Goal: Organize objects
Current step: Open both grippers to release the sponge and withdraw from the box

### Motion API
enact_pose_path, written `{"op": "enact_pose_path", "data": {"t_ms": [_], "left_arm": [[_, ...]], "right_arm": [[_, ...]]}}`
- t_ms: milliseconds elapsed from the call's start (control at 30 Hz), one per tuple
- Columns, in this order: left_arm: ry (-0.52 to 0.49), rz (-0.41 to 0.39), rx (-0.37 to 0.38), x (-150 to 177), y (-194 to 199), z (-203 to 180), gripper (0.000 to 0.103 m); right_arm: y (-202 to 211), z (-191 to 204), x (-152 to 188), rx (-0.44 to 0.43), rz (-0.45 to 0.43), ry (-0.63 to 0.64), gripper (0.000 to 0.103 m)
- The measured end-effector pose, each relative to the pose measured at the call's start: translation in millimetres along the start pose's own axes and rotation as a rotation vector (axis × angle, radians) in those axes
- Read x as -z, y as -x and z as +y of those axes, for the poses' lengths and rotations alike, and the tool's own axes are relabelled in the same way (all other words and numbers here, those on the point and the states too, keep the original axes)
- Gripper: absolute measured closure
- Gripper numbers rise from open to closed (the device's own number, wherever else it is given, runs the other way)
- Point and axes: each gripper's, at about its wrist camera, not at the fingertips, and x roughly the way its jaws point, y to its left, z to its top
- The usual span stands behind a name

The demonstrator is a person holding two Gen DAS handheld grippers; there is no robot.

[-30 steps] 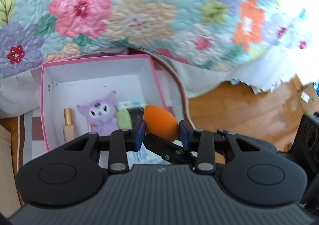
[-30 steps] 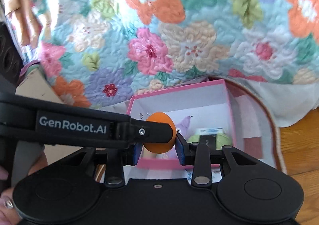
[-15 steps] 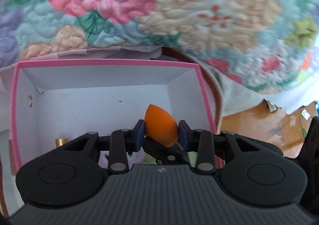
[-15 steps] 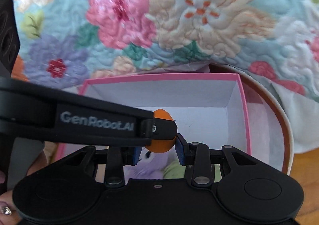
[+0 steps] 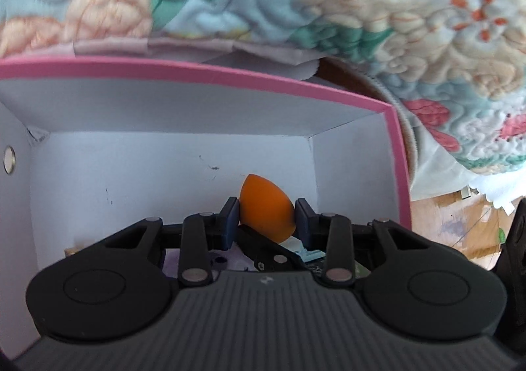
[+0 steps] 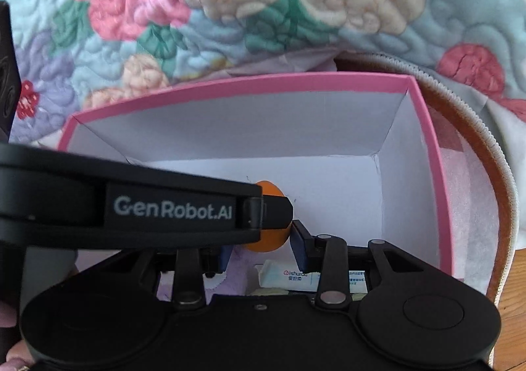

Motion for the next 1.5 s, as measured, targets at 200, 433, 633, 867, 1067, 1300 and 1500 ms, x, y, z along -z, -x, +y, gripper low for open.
{"op": "enact_pose_path", "data": {"t_ms": [200, 433, 633, 867, 1067, 1300, 1500], "left_arm": [[0.004, -0.015, -0.023, 5, -7, 0, 0.066], [-0.039, -0.063, -0.054, 13, 17, -22, 0.065], [-0.072, -0.093, -0.081, 19, 56, -46, 0.063], [-0.145, -0.097, -0.11, 29, 122, -79, 0.062], [-0.214, -0.07, -0.163, 55, 167, -105, 0.062], [-0.269, -0.092, -0.137, 86, 223, -123, 0.059], [-0.288, -0.12, -0.128, 116, 257, -120, 0.055]], "right_arm": [[-9, -3, 4, 0.025, 0.003, -0.008, 0.05], [24, 0, 13, -0.005, -0.036, 0.018, 0.047], [71, 1, 17, -0.005, -0.075, 0.052, 0.041], [143, 6, 29, -0.027, -0.111, 0.115, 0.041], [202, 13, 43, -0.005, -0.152, 0.196, 0.039], [255, 28, 71, -0.001, -0.177, 0.283, 0.039], [287, 32, 109, -0.043, -0.204, 0.324, 0.035]]}}
